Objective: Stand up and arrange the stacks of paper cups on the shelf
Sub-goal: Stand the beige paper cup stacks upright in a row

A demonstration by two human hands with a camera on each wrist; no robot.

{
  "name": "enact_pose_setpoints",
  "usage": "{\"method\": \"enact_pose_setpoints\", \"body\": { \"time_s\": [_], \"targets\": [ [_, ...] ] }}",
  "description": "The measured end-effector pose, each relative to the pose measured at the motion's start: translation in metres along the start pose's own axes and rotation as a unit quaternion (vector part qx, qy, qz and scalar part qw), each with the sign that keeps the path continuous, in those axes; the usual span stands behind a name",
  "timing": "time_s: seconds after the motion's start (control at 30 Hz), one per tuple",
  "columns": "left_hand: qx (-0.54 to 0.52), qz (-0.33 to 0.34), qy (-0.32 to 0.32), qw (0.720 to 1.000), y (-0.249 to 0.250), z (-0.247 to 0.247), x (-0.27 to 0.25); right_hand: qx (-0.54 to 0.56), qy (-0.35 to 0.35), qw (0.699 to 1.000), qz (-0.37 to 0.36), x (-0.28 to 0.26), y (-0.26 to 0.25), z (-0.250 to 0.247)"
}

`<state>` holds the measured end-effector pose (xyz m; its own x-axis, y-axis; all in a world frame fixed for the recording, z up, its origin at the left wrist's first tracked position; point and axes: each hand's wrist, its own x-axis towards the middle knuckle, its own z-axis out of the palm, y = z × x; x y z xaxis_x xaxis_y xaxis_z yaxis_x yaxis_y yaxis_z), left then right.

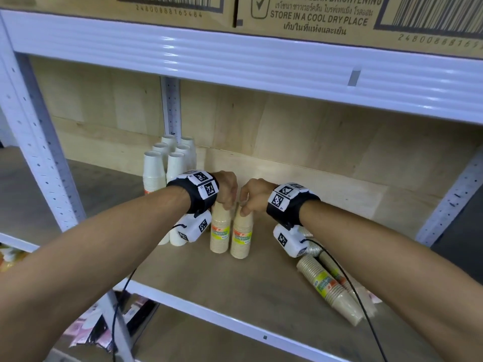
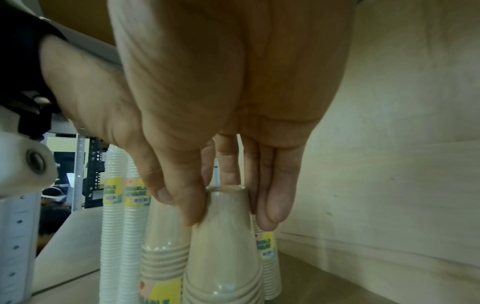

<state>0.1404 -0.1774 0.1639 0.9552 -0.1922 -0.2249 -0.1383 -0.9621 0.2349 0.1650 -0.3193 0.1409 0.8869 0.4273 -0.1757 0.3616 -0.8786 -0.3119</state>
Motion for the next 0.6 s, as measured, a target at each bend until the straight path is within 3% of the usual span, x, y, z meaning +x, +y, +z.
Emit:
{"method": "enact_pose_setpoints", "body": {
  "time_s": [0.07, 0.23, 0.6],
  "targets": [
    [-0.005, -0.018, -0.019, 1.000, -0.005, -0.003, -0.006, -0.006, 0.007, 1.000, -0.010, 0.003, -0.011, 0.002],
    [0.017, -0.053, 0.030, 0.998, -0.019, -0.002, -0.011, 0.003, 0.023, 0.999, -0.033, 0.011, -0.028, 0.010],
    [0.039, -0.061, 0.077, 0.994, -0.033, 0.011, -0.008, -0.004, 0.039, 0.998, -0.038, 0.019, -0.039, 0.018]
  ]
}}
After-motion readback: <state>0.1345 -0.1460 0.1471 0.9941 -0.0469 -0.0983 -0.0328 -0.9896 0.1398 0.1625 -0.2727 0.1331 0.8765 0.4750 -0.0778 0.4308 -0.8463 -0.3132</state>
